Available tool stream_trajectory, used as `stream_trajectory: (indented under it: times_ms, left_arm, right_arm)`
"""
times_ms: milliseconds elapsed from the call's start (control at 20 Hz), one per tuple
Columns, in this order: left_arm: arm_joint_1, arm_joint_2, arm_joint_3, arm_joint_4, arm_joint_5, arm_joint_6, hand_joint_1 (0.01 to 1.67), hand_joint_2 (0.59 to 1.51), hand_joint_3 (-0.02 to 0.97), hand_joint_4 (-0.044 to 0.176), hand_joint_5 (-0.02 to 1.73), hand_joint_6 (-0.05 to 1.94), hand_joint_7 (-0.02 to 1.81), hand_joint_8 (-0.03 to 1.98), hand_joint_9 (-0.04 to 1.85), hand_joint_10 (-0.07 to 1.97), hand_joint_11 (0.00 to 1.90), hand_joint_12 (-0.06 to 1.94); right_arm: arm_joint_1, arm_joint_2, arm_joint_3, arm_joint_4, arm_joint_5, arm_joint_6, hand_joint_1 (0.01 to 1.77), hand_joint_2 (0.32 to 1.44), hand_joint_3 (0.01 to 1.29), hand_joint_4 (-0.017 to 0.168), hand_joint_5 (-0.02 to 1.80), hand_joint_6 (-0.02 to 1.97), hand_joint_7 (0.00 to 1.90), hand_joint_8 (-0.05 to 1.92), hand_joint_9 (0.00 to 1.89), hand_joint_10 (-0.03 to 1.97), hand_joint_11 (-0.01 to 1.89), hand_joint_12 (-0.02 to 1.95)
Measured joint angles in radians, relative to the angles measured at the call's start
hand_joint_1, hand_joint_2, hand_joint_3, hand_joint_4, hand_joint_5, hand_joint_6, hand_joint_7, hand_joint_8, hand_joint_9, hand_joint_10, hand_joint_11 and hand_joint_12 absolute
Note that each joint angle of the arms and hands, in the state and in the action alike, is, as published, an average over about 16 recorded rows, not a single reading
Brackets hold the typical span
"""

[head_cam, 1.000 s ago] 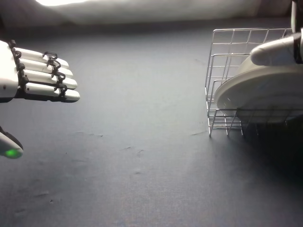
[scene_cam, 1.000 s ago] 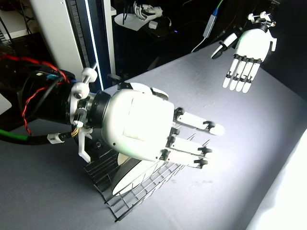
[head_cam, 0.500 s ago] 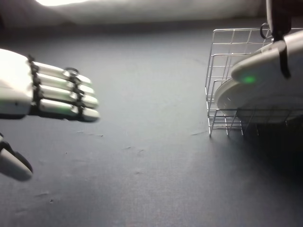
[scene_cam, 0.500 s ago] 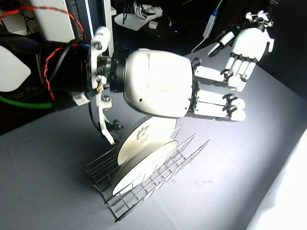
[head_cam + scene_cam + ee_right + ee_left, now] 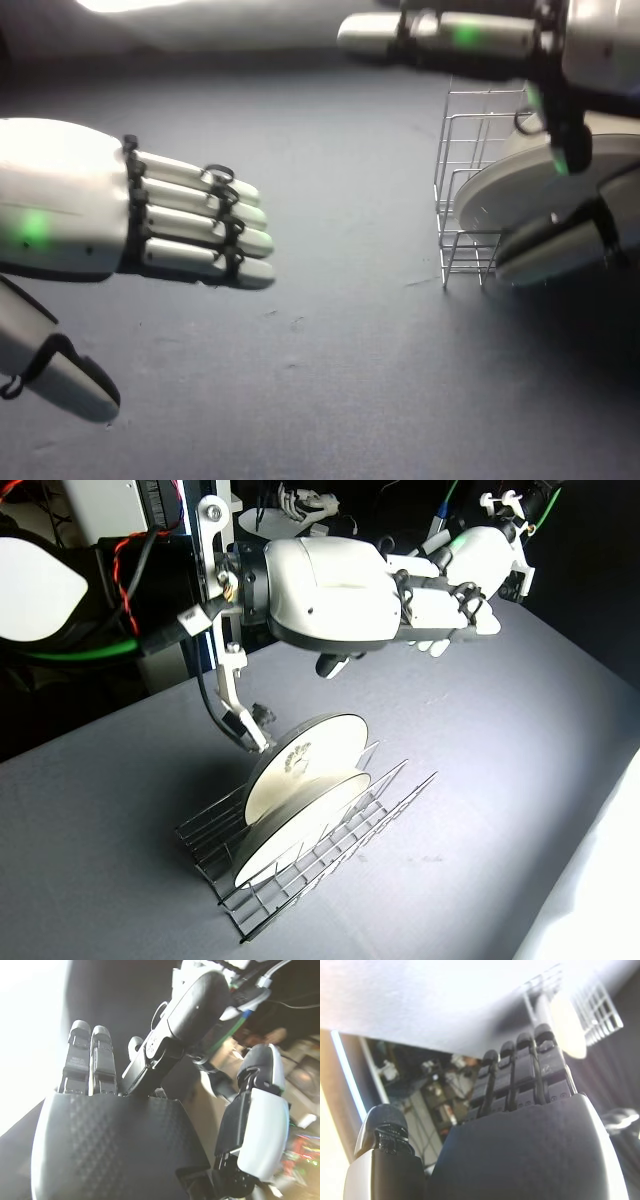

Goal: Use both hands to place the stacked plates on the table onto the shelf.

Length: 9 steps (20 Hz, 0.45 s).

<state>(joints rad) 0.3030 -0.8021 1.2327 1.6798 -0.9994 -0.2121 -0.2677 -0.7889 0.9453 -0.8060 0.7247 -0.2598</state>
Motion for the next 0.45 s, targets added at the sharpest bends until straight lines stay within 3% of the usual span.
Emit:
stream_trajectory:
  times_ms: [450]
  left_arm:
    - [-0.030, 0.000, -0.030, 0.002, 0.008, 0.003, 0.01, 1.086, 0.016, 0.001, 0.01, 0.01, 0.01, 0.00, 0.01, 0.01, 0.02, 0.01]
  right_arm:
    - [-0.025, 0.010, -0.040, -0.092, 0.086, 0.000, 0.51, 0.90, 0.01, 0.053, 0.02, 0.03, 0.69, -0.02, 0.02, -0.01, 0.02, 0.00]
